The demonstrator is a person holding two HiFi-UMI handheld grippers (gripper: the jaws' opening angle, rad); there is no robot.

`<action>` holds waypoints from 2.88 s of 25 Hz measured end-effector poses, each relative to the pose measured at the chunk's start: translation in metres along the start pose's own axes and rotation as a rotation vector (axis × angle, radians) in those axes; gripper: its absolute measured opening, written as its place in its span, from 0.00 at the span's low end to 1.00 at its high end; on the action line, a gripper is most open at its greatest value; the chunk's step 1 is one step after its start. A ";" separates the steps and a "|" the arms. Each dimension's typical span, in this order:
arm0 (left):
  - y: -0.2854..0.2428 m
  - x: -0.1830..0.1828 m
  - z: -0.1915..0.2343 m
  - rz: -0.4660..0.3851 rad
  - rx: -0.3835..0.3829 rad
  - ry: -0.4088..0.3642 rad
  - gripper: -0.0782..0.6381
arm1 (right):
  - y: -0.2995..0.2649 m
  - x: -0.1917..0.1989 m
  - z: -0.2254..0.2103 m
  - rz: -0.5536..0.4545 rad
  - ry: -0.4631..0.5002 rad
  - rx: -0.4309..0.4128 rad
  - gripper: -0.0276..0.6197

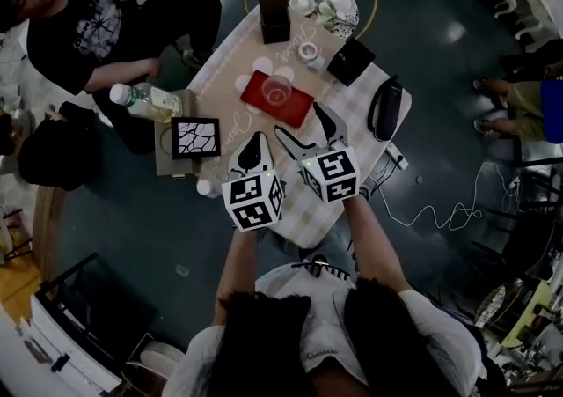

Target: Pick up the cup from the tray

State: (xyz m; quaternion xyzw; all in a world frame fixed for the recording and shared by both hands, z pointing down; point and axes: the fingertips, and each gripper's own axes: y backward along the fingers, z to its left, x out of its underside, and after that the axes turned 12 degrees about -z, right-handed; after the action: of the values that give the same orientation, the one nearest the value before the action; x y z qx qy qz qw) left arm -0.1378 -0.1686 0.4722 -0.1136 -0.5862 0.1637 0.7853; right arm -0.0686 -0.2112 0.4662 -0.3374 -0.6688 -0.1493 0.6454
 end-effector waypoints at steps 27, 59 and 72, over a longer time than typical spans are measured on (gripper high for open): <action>-0.108 0.053 0.058 0.059 -0.167 0.015 0.12 | -0.123 0.104 -0.031 0.099 0.064 -0.101 0.65; -0.095 0.051 0.001 0.062 -0.024 -0.004 0.12 | -0.044 0.085 -0.064 0.107 0.093 0.011 0.65; -0.090 0.075 -0.067 0.084 0.087 -0.057 0.12 | 0.021 0.103 -0.108 0.110 0.064 0.126 0.65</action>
State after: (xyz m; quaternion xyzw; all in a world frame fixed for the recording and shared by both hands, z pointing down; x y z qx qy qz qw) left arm -0.0426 -0.2212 0.5528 -0.0992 -0.5953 0.2252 0.7649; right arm 0.0334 -0.2383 0.5743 -0.3272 -0.6363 -0.0819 0.6938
